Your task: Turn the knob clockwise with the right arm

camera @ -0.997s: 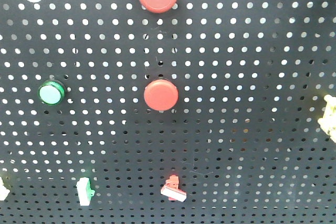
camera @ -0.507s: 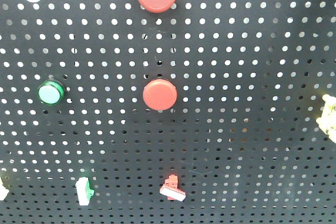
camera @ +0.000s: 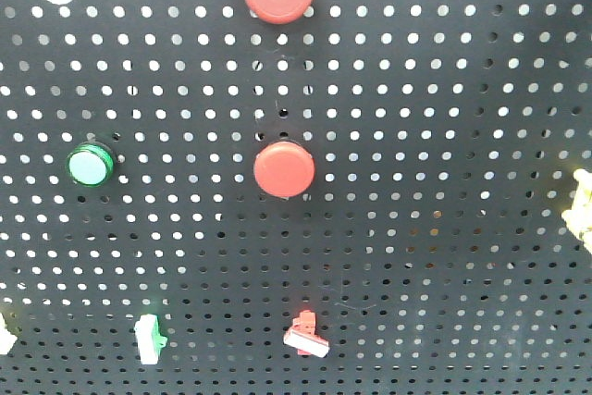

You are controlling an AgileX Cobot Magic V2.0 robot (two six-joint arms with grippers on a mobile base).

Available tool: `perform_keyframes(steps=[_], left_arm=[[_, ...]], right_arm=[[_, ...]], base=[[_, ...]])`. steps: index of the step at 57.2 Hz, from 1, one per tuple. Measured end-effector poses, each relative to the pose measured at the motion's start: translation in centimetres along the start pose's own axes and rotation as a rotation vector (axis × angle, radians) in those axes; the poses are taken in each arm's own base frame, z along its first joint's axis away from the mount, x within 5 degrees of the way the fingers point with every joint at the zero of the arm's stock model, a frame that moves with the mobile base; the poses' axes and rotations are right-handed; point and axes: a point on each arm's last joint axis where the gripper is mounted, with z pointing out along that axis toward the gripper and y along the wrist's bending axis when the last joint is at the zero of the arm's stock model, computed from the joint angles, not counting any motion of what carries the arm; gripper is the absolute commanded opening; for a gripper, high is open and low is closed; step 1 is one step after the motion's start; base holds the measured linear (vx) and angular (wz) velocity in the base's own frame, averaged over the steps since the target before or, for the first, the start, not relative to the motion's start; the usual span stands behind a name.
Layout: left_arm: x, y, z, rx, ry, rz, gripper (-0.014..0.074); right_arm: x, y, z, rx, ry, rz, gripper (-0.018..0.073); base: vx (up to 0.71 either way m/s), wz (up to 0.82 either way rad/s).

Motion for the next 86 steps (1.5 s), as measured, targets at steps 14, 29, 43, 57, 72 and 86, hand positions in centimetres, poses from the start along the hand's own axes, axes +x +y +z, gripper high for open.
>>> perform_keyframes(steps=[14, 29, 43, 57, 72, 86], left_arm=[[0.0, 0.0, 0.0, 0.000, 0.000, 0.000, -0.0006], [0.0, 0.0, 0.0, 0.000, 0.000, 0.000, -0.0006], [0.0, 0.0, 0.0, 0.000, 0.000, 0.000, -0.0006], [0.0, 0.0, 0.0, 0.000, 0.000, 0.000, -0.0006], [0.0, 0.0, 0.0, 0.000, 0.000, 0.000, -0.0006], [0.0, 0.0, 0.0, 0.000, 0.000, 0.000, -0.0006]], right_arm=[[-0.1, -0.1, -8.3, 0.160, -0.129, -0.293, -0.0009], [4.5, -1.6, -14.3, 0.151, -0.176, -0.676, -0.0009], [10.9, -6.6, -11.4, 0.098, -0.224, -0.663, -0.0008], [15.2, -11.2, -6.5, 0.097, -0.291, -0.600, -0.0008], [20.3, -15.6, -4.2, 0.161, -0.126, -0.579, -0.0008], [24.3, -18.7, -3.6, 0.219, 0.011, -0.627, -0.0008]], base=[[0.00, 0.00], [0.00, 0.00], [0.00, 0.00], [0.00, 0.00], [0.00, 0.00], [0.00, 0.00]])
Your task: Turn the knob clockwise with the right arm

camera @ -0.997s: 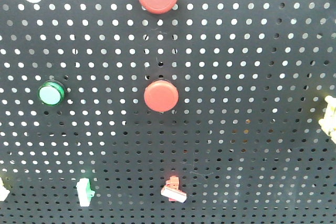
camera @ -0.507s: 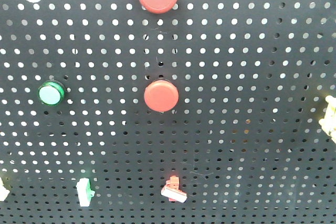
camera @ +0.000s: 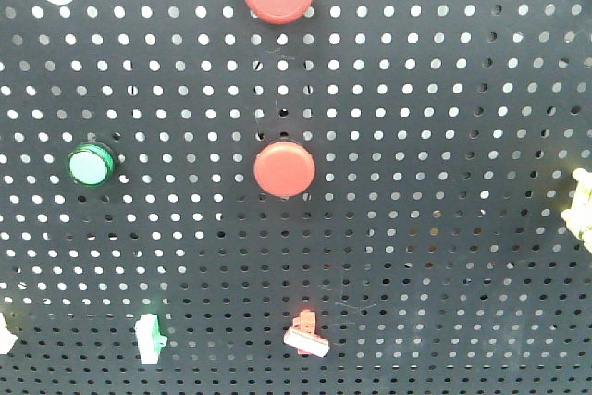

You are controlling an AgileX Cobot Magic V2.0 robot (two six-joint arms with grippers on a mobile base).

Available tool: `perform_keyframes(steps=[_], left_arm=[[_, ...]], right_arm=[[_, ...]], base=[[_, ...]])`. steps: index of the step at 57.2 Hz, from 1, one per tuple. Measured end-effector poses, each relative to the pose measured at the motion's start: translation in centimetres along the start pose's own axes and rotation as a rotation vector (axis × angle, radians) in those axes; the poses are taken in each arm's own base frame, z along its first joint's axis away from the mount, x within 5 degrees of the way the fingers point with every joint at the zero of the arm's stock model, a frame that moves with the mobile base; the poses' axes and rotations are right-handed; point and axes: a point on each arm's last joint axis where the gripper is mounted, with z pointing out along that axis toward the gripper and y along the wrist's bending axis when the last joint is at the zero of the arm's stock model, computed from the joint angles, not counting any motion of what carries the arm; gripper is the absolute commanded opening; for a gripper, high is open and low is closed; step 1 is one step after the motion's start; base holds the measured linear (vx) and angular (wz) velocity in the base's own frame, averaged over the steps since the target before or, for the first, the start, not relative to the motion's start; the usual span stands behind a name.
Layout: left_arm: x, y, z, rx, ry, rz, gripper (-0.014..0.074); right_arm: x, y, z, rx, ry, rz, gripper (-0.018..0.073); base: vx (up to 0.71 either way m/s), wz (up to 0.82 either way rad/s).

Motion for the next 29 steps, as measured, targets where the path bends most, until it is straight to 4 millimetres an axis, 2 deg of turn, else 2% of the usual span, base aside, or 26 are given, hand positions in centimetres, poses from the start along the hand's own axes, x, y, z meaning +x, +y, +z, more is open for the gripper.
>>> perform_keyframes(steps=[13, 29], left_arm=[[0.0, 0.0, 0.0, 0.000, 0.000, 0.000, -0.0006], [0.0, 0.0, 0.0, 0.000, 0.001, 0.000, -0.0006]], right_arm=[[4.5, 0.0, -0.9, 0.011, -0.011, -0.003, -0.0008], [4.9, 0.0, -1.2, 0.013, -0.027, 0.041, -0.0008]], base=[[0.00, 0.00], [0.00, 0.00]])
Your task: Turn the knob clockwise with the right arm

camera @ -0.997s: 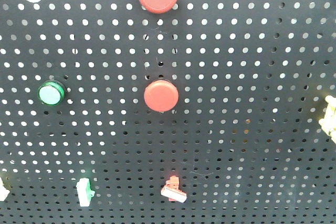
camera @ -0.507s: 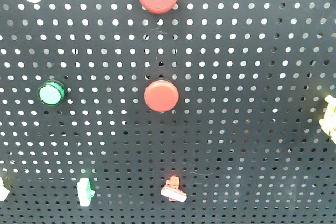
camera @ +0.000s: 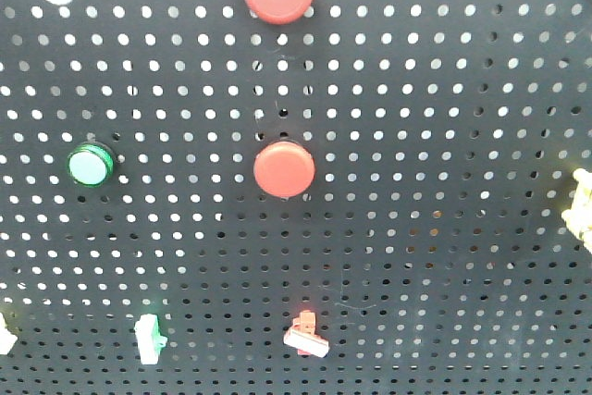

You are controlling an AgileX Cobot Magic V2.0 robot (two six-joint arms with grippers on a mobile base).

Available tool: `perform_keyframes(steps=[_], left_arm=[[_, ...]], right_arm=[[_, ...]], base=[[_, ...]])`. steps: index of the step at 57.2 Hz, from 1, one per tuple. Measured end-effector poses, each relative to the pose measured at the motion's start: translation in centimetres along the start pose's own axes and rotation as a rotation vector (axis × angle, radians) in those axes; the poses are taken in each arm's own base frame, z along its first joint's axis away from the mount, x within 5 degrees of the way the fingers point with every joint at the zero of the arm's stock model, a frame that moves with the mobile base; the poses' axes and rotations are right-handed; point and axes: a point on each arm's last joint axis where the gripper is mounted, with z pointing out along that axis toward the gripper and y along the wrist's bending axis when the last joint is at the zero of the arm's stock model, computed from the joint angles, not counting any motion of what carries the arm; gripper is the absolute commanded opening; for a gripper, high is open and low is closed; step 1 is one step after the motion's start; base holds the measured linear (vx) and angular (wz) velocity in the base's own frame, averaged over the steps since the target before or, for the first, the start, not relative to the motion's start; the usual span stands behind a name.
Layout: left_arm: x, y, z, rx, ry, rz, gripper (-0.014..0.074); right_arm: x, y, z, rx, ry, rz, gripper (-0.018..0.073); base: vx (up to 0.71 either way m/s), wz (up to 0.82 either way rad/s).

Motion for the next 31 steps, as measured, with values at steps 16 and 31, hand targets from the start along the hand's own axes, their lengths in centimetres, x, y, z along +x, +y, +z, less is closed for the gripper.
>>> perform_keyframes(steps=[16, 31], left_arm=[[0.00, 0.00, 0.00, 0.000, 0.000, 0.000, -0.0006], [0.00, 0.00, 0.00, 0.000, 0.000, 0.000, -0.0006]], right_arm=[[0.01, 0.00, 0.00, 0.000, 0.001, 0.000, -0.0008], [0.01, 0.00, 0.00, 0.000, 0.001, 0.000, -0.0008]], base=[[0.00, 0.00], [0.00, 0.00]])
